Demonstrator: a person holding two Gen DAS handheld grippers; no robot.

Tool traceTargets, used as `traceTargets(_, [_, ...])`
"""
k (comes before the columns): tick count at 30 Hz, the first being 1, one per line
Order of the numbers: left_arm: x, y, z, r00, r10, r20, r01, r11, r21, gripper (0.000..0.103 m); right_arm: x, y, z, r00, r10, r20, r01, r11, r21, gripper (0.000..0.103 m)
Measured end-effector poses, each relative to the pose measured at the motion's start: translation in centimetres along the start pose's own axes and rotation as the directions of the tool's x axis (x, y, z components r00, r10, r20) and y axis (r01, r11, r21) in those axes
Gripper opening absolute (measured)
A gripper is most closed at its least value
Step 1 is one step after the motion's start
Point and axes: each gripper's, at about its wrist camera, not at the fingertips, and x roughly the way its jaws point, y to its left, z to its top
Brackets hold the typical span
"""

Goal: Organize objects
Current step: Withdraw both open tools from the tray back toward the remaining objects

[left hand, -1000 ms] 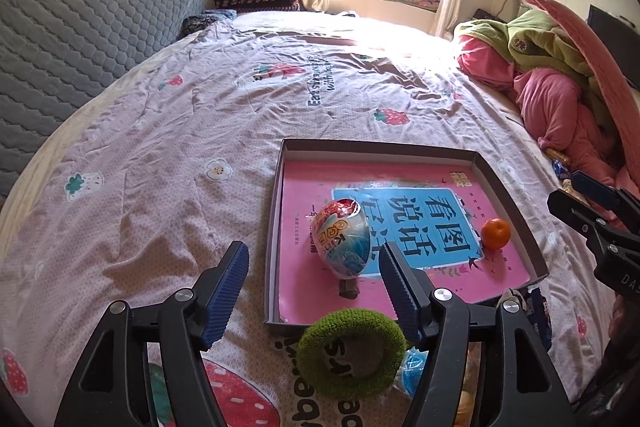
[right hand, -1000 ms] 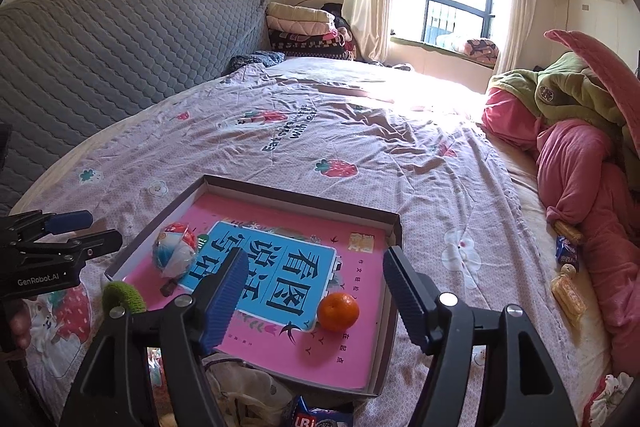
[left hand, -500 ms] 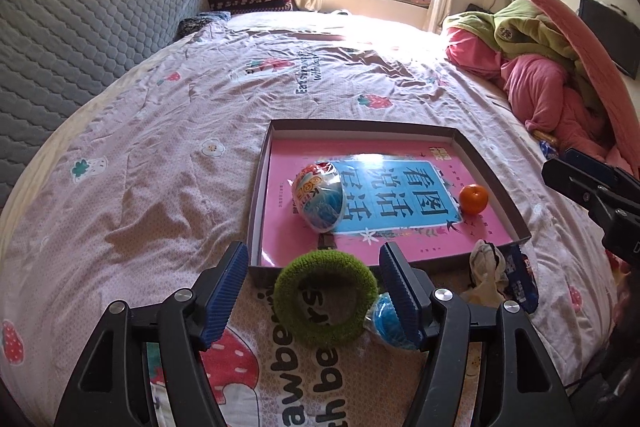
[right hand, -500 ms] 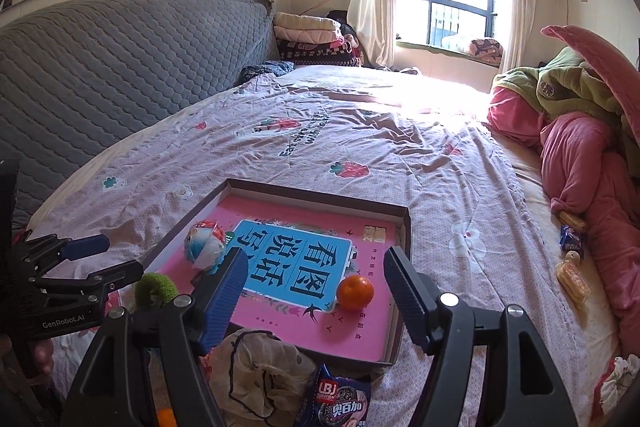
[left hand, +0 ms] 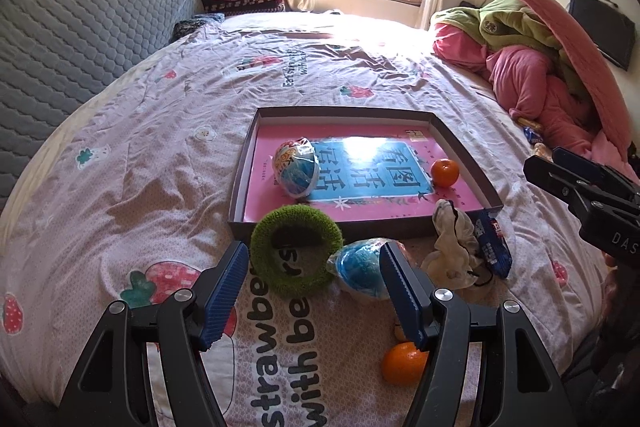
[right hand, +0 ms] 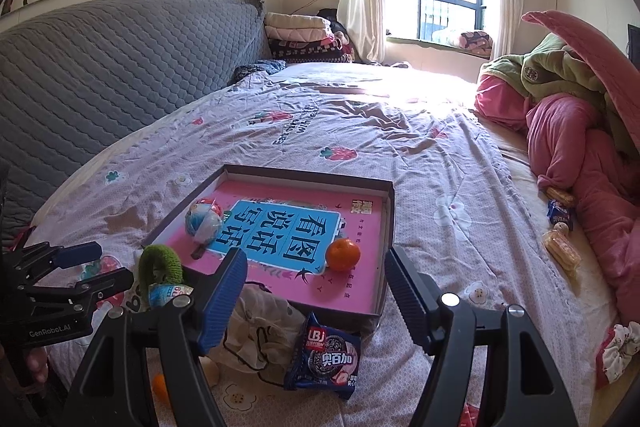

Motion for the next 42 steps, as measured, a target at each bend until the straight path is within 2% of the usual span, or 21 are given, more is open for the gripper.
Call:
traceTargets(13, [-2.3, -1.6, -1.7, 1.0, -0.021, 0.012, 0.02, 1.0, 0.022, 0.07, -2.1, 0.4, -2.3, 1.0, 0.006, -0.015, -0.006, 1.0, 0.016, 0.075])
traceTargets(25, [-2.1, -2.9, -4.4, 0.998, -0.028, -0.051, 0.032, 0.997, 0.074, 0.07, -1.9, 2.0, -4.3, 0.999, -0.002, -0.05, 0.001, 1.0, -0.02, 0.075])
traceTargets(36, [-1.6, -3.0, -6.2, 0.995, -0.025, -0.097, 0.033, 0.996, 0.084, 0.07, -1.9, 3.2, -5.1, 0.998, -0.01, -0.069, 0.006, 0.999, -0.05, 0.075])
traceTargets(42, [-1.5, -2.7, -6.6, 0.992, -0.047, -0.115, 0.055, 0.996, 0.072, 0.07, -1.9, 3.7, -5.3, 0.997, -0.008, -0.073, 0.004, 0.998, -0.06, 0.075])
